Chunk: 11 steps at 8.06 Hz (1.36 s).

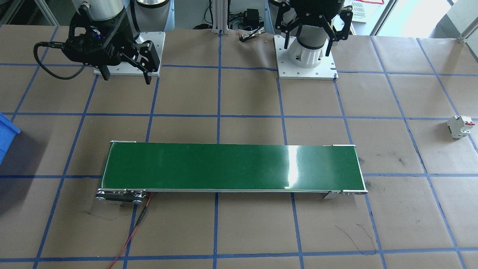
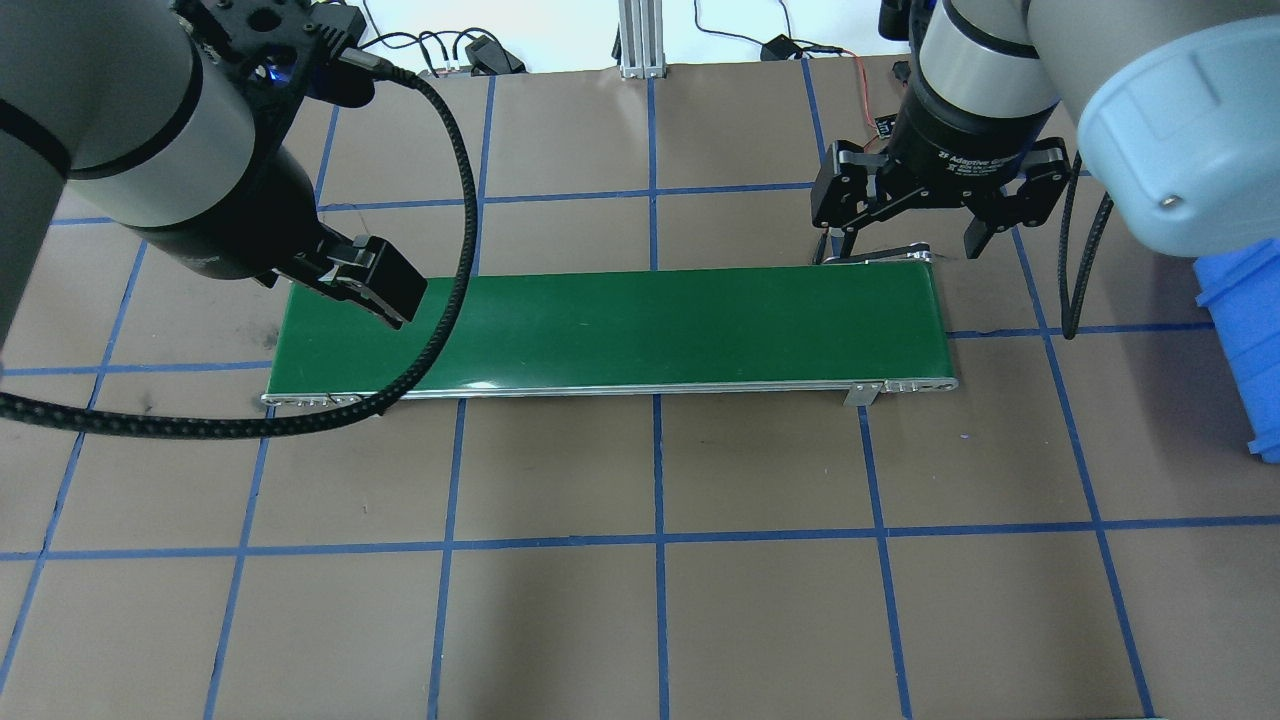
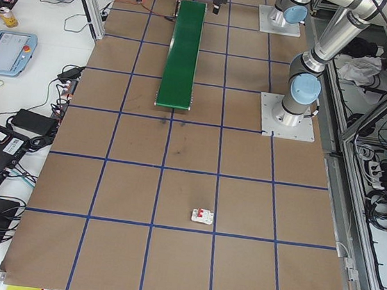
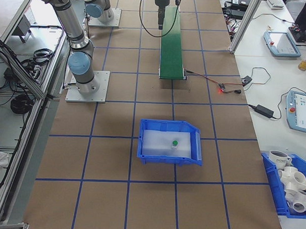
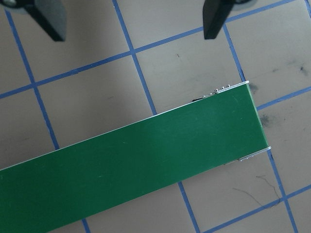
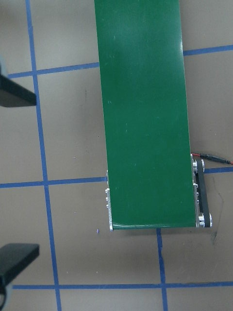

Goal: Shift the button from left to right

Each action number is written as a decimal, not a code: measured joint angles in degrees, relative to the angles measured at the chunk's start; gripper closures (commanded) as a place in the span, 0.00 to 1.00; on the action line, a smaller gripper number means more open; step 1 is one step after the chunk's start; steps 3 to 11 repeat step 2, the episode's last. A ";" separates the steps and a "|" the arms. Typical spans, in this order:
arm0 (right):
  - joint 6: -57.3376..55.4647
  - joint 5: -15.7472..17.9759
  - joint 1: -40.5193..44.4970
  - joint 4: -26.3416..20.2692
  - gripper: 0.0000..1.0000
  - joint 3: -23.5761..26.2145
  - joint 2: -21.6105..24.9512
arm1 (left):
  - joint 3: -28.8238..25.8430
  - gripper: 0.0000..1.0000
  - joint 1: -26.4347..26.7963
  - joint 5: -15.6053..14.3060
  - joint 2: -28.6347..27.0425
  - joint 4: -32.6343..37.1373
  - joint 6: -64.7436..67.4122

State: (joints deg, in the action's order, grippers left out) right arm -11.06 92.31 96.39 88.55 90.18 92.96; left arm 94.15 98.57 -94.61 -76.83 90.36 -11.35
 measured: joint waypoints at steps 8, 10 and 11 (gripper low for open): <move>0.37 1.57 0.02 0.02 0.00 0.00 -0.05 | -0.13 0.00 0.17 0.13 -0.33 -0.05 -0.03; 0.37 1.57 0.02 0.02 0.00 0.00 -0.05 | -0.13 0.00 0.17 0.13 -0.33 -0.05 -0.03; 0.37 1.57 0.02 0.02 0.00 0.00 -0.05 | -0.13 0.00 0.17 0.13 -0.33 -0.05 -0.03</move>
